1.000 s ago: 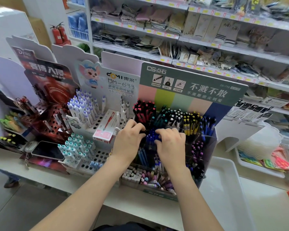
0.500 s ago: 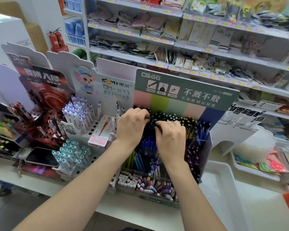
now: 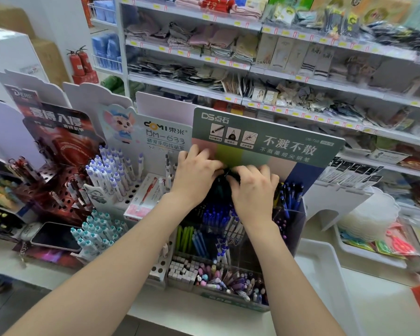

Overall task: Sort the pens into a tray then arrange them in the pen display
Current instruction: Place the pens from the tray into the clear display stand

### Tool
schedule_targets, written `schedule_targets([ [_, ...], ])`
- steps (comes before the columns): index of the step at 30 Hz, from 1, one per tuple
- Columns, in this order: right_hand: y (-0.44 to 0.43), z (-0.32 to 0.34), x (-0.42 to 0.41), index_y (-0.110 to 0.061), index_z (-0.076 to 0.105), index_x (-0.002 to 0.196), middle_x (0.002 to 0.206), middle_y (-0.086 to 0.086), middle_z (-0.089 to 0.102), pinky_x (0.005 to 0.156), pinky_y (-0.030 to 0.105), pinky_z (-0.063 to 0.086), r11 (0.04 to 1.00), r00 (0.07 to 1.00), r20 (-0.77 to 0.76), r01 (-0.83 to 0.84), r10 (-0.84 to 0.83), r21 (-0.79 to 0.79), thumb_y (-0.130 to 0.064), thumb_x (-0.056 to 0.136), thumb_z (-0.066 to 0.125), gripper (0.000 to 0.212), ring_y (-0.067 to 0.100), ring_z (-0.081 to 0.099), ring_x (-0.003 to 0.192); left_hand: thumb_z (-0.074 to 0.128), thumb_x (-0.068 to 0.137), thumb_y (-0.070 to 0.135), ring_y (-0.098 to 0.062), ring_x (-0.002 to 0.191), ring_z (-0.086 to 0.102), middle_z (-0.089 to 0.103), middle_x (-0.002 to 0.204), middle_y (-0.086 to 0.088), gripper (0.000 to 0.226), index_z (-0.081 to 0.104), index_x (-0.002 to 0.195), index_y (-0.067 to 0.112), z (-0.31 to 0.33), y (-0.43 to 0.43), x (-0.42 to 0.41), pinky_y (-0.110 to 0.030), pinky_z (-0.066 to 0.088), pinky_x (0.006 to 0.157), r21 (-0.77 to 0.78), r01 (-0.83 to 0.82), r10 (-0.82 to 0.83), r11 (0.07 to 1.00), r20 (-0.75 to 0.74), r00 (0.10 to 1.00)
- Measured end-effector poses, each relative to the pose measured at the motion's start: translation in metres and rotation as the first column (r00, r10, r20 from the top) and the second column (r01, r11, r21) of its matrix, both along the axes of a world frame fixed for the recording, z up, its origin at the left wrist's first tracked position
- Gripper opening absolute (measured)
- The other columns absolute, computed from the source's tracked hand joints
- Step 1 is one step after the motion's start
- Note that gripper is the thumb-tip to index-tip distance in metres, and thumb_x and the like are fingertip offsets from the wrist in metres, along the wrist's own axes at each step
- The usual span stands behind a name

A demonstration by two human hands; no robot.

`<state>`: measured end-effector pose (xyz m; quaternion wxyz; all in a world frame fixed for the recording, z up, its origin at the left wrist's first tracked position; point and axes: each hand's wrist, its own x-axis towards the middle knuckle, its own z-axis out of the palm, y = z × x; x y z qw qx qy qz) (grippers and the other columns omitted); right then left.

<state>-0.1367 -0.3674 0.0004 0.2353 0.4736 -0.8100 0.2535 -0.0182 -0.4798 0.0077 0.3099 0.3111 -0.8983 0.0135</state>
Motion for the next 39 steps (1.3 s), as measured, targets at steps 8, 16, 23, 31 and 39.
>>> schedule_targets([
  [8,0.002,0.009,0.002,-0.022,0.062,0.137,0.132,-0.002,0.066,0.098,0.043,0.044,0.943,0.952,0.110,-0.300,0.286,0.144,-0.048,0.089,0.067,0.054,0.023,0.058,0.120,0.066,0.095,0.029,-0.024,0.098,0.055,0.068,0.102,0.004,0.015,0.073,0.106,0.022,-0.002,0.011,0.026,-0.040,0.039,0.083,0.068,-0.093,0.104,0.993,-0.182,0.978],
  [16,-0.015,0.010,0.002,-0.021,0.072,0.113,0.114,0.002,0.064,0.088,0.046,0.046,0.961,0.985,0.030,-0.175,0.172,0.213,-0.036,0.085,0.076,0.032,0.031,0.059,0.108,0.078,0.086,0.041,-0.031,0.105,0.050,0.064,0.105,0.002,0.021,0.076,0.105,0.031,-0.006,0.010,0.027,-0.046,0.036,0.084,0.109,-0.142,0.131,0.984,0.103,0.986],
  [23,-0.011,0.008,-0.001,-0.029,0.074,0.113,0.110,0.002,0.060,0.085,0.045,0.041,0.965,0.988,-0.033,-0.142,0.153,0.220,-0.029,0.087,0.071,0.027,0.031,0.054,0.104,0.077,0.086,0.042,-0.032,0.099,0.050,0.061,0.095,-0.001,0.017,0.075,0.098,0.030,-0.003,0.011,0.012,-0.045,0.036,0.078,0.024,-0.141,0.139,0.990,0.082,0.987],
  [31,-0.008,0.009,-0.006,-0.025,0.079,0.094,0.096,0.001,0.066,0.079,0.044,0.040,0.994,0.994,-0.079,-0.070,0.077,0.089,-0.037,0.095,0.071,0.015,0.031,0.057,0.095,0.078,0.087,0.036,-0.032,0.095,0.051,0.056,0.099,-0.007,0.020,0.069,0.097,0.020,-0.007,0.003,0.014,-0.045,0.037,0.077,-0.009,-0.246,0.246,0.969,-0.007,0.969],
  [39,-0.008,0.004,0.001,-0.018,0.075,0.106,0.102,0.004,0.069,0.083,0.045,0.044,0.995,0.995,0.015,-0.098,0.098,0.027,-0.026,0.091,0.071,0.017,0.032,0.059,0.098,0.090,0.083,0.026,-0.034,0.075,0.066,0.062,0.092,-0.009,0.041,0.056,0.100,0.010,-0.002,0.010,0.014,-0.038,0.045,0.055,0.154,-0.234,0.247,0.960,-0.072,0.966],
])
